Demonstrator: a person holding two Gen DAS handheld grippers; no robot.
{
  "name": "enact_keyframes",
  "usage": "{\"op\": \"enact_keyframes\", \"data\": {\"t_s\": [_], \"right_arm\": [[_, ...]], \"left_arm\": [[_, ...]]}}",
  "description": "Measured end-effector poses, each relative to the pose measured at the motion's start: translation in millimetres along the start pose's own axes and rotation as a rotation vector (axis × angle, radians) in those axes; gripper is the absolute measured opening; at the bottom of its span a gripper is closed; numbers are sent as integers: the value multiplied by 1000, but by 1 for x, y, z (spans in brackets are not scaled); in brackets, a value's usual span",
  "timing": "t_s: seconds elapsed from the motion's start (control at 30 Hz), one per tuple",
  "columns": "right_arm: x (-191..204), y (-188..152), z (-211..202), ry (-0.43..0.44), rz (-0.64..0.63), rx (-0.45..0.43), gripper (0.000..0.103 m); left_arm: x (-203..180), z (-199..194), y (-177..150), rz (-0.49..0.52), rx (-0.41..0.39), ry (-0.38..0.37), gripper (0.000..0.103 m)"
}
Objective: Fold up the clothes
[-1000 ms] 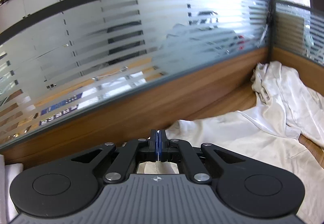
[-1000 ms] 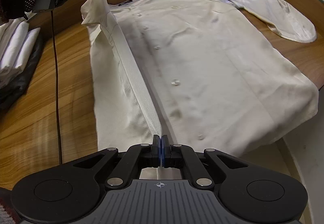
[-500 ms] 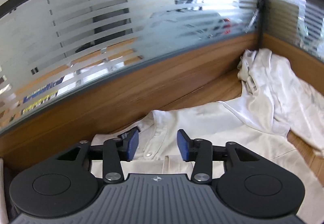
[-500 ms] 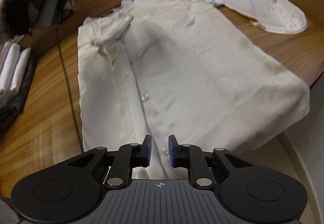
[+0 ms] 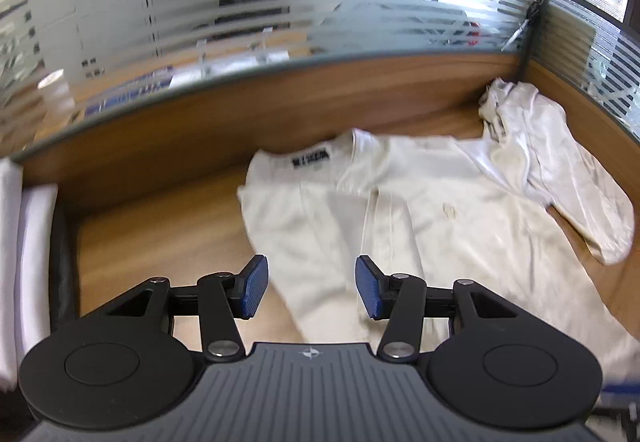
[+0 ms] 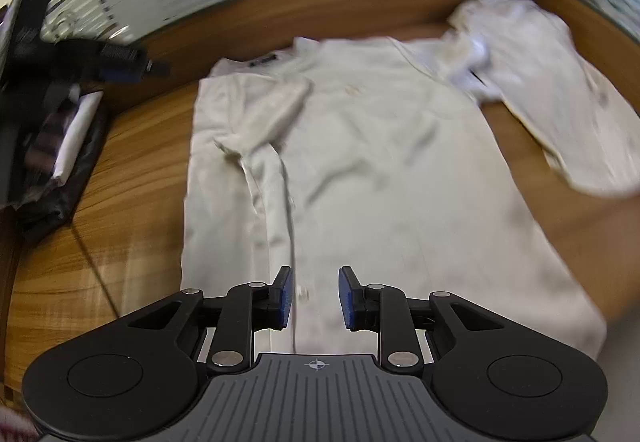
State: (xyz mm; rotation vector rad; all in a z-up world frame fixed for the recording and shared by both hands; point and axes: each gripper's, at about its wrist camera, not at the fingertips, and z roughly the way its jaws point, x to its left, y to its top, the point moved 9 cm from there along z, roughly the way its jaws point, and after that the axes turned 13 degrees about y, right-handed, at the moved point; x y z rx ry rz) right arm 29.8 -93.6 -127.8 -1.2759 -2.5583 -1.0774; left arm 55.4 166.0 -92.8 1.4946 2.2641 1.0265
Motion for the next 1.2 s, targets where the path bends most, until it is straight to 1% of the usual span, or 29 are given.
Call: {"op": "enact_keyframes", "data": {"t_s": [0.13, 0.27, 0.4, 0.53, 0.73, 0.8, 0.83, 0.87, 0.9, 1.0, 1.1, 1.2], "right_arm": [[6, 34, 27, 50, -117, 22, 33], [15, 60, 61, 115, -241, 57, 33], [29, 71, 93, 152, -349, 86, 34], [42, 82, 125, 188, -457, 115, 34], [61, 98, 172, 243, -620, 158, 34], [67, 102, 186, 252, -666, 168, 33], [67, 102, 191, 244, -678, 167, 27], [68, 102, 194, 238, -684, 162, 8], [67, 104, 194, 235, -678, 152, 6], [57, 113, 178, 226, -592, 80, 6], [35, 121, 154, 204, -440, 8, 6], [0, 117, 132, 169, -245, -47, 6]], "left_arm": [[7, -16, -33, -33, 36, 38, 54], [9, -36, -65, -94, 71, 96, 54], [7, -58, -96, -201, 104, 164, 59], [3, -82, -126, -314, 152, 228, 59], [3, -114, -163, -416, 219, 319, 59], [4, -124, -172, -447, 233, 346, 59], [5, -128, -176, -460, 239, 358, 59], [6, -132, -179, -470, 243, 368, 59], [7, -136, -183, -478, 247, 377, 59], [9, -142, -191, -484, 252, 397, 60], [11, -143, -193, -478, 253, 395, 60], [10, -141, -189, -449, 244, 384, 60]]}}
